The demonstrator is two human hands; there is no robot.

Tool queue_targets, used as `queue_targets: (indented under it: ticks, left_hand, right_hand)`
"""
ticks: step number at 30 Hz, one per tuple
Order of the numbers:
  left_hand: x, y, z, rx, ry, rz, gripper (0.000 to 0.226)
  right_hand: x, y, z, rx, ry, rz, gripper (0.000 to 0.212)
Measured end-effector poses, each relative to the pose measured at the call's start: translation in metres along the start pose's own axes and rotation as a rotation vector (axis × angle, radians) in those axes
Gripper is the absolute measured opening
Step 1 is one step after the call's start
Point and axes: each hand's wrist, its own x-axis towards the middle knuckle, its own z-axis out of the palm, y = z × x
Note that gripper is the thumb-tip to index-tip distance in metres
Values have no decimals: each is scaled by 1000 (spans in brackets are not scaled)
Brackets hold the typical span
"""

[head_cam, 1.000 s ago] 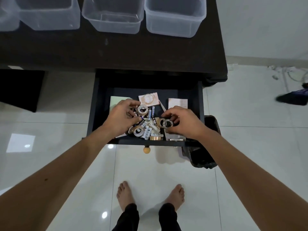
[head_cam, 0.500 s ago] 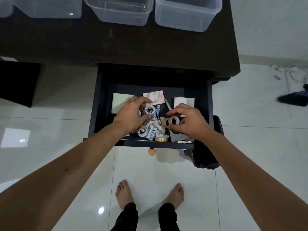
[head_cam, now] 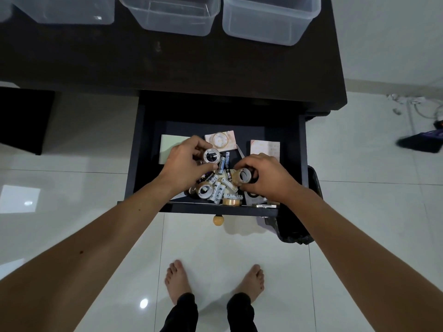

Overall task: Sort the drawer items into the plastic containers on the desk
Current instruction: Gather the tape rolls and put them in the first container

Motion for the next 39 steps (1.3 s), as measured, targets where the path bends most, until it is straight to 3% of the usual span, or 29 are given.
queue_targets:
  ticks: [9, 15, 18, 26, 39]
  left_hand:
    - [1, 1, 0, -398, -128, -76, 53]
    - [0, 1, -1, -527, -162, -113, 42]
    - [1, 0, 0, -554, -170, -118, 35]
    - [1, 2, 0, -595, -205, -112, 46]
    - [2, 1, -3, -639, -201, -112, 32]
  right_hand:
    - [0, -11, -7, 341, 181, 37, 49]
    - [5, -27, -11, 420, 203, 37, 42]
    - [9, -31, -9, 393, 238, 7, 43]
    - [22, -35, 2, 426, 255, -42, 47]
    - [32, -42, 3, 448, 260, -75, 58]
